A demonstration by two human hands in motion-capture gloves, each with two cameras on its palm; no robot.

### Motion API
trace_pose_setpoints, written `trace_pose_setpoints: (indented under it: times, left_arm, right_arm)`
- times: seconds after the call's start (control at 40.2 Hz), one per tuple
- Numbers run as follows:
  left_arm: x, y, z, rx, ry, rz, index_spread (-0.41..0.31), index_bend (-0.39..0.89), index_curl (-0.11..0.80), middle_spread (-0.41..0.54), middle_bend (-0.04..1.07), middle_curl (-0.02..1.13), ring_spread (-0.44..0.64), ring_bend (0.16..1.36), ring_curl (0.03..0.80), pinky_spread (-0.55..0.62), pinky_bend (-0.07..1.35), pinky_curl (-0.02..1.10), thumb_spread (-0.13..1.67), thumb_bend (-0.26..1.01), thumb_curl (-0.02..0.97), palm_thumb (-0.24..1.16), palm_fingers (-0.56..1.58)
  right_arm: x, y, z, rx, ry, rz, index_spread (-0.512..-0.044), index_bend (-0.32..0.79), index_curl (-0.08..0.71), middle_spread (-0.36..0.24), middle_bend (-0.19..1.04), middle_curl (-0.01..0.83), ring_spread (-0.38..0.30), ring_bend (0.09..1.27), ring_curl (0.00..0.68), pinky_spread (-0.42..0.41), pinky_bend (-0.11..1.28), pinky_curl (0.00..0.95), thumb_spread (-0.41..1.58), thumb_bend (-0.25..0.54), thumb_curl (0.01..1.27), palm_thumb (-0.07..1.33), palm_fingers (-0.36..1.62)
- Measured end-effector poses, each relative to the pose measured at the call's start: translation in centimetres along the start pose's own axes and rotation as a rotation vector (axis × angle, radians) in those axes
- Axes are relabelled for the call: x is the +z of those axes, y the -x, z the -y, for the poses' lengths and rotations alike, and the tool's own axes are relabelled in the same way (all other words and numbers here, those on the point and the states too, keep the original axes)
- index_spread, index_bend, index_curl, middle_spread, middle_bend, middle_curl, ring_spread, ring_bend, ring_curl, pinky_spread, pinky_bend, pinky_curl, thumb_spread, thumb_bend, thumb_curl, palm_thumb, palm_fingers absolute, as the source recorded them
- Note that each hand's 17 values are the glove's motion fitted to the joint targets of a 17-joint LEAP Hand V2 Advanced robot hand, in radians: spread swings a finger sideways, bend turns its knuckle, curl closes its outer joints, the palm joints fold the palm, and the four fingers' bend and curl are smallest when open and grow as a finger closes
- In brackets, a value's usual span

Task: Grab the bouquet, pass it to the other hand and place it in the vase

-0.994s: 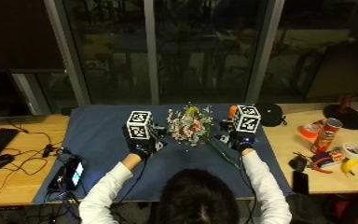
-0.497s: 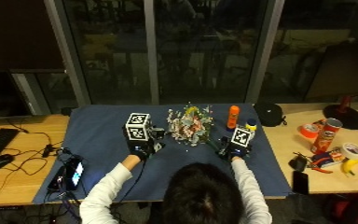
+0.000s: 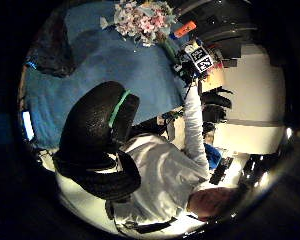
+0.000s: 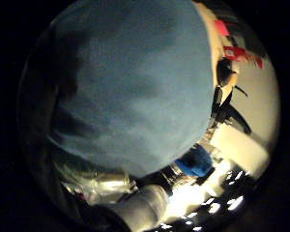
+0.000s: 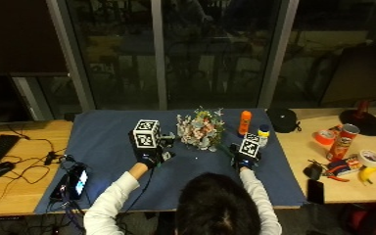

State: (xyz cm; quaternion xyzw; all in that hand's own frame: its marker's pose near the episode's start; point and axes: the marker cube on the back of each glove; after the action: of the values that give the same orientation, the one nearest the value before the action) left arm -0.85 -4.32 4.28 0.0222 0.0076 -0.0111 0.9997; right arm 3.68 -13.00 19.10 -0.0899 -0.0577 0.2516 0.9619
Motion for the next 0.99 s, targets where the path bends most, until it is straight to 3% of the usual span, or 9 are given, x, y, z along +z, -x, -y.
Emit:
trace_pose_setpoints:
  times: [0.075,0.149,0.174,0.199,0.248,0.373,0.522,0.696,0.994]
  left_arm:
    - [0.4,0.3,0.2,-0.004,0.026,-0.011,0.080,0.15,0.297,0.314,0.18,0.29,0.38,0.59,0.275,0.31,0.44,0.34,1.16,-0.02,0.280,0.30,0.10]
    - [0.8,0.6,0.6,-0.010,0.036,-0.024,0.077,0.15,0.298,0.314,0.19,0.29,0.38,0.59,0.274,0.31,0.43,0.34,1.16,-0.02,0.280,0.30,0.10]
    - [0.8,0.7,0.7,-0.011,0.037,-0.031,0.076,0.16,0.300,0.313,0.18,0.29,0.38,0.59,0.273,0.31,0.43,0.34,1.16,-0.02,0.280,0.30,0.11]
    - [0.8,0.6,0.8,-0.011,0.039,-0.040,0.079,0.15,0.299,0.313,0.18,0.29,0.38,0.59,0.273,0.31,0.43,0.34,1.16,-0.02,0.280,0.30,0.10]
    - [0.7,0.4,0.9,-0.003,0.040,-0.070,0.075,0.16,0.302,0.313,0.19,0.29,0.38,0.58,0.272,0.31,0.43,0.34,1.16,-0.02,0.280,0.30,0.11]
    - [0.0,-1.3,1.8,0.052,0.003,-0.222,0.073,0.15,0.303,0.303,0.19,0.30,0.38,0.58,0.271,0.31,0.42,0.34,1.16,-0.02,0.282,0.30,0.13]
    - [-1.2,-4.2,3.4,0.104,-0.081,-0.483,0.080,0.14,0.300,0.291,0.19,0.30,0.36,0.59,0.274,0.30,0.42,0.34,1.16,-0.02,0.286,0.31,0.15]
    - [-2.7,-8.1,6.4,0.117,-0.240,-0.745,0.095,0.14,0.297,0.285,0.18,0.31,0.34,0.60,0.279,0.29,0.41,0.34,1.13,-0.01,0.297,0.34,0.16]
    - [-3.3,-16.0,9.7,0.162,-0.415,-0.856,0.093,0.13,0.281,0.224,0.22,0.33,0.26,0.61,0.281,0.25,0.39,0.33,1.06,-0.02,0.323,0.39,0.25]
  right_arm:
    - [-0.3,-0.4,-0.2,0.059,-0.054,-0.007,-0.231,0.17,0.223,-0.152,0.44,0.507,-0.201,0.77,0.449,-0.230,0.67,0.388,1.04,0.135,0.44,0.93,1.31]
    - [-0.6,-0.8,-0.4,0.096,-0.101,0.034,-0.235,0.23,0.262,-0.167,0.53,0.542,-0.204,0.80,0.466,-0.234,0.70,0.412,1.08,0.122,0.43,0.93,1.44]
    - [-1.0,-0.6,-0.2,0.067,-0.149,0.088,-0.236,0.28,0.280,-0.170,0.56,0.554,-0.206,0.81,0.474,-0.235,0.69,0.418,1.07,0.103,0.42,0.92,1.49]
    - [-1.5,-0.3,0.2,0.030,-0.206,0.157,-0.237,0.25,0.277,-0.174,0.55,0.553,-0.207,0.82,0.478,-0.238,0.72,0.429,1.08,0.114,0.43,0.93,1.42]
    - [-2.7,0.3,0.5,-0.026,-0.289,0.317,-0.242,0.36,0.324,-0.174,0.63,0.581,-0.205,0.85,0.493,-0.238,0.67,0.427,1.05,0.048,0.40,0.87,1.53]
    - [-5.8,2.5,-2.5,-0.079,-0.211,0.725,-0.232,0.51,0.402,-0.172,0.71,0.611,-0.199,0.89,0.516,-0.231,0.66,0.446,1.02,-0.032,0.37,0.78,1.52]
    - [-10.0,6.5,-5.4,-0.276,-0.248,1.113,-0.218,0.61,0.467,-0.165,0.77,0.634,-0.195,0.92,0.536,-0.228,0.69,0.471,1.03,0.013,0.38,0.84,1.48]
    - [-11.8,9.7,-6.8,-0.285,-0.434,1.181,-0.204,0.60,0.505,-0.156,0.82,0.647,-0.192,0.98,0.554,-0.224,0.74,0.496,0.94,0.045,0.46,0.98,1.42]
    - [-9.5,17.5,-11.3,-0.320,-0.438,1.256,-0.200,0.57,0.542,-0.146,0.85,0.650,-0.187,1.01,0.564,-0.218,0.76,0.517,0.78,0.000,0.56,1.04,1.38]
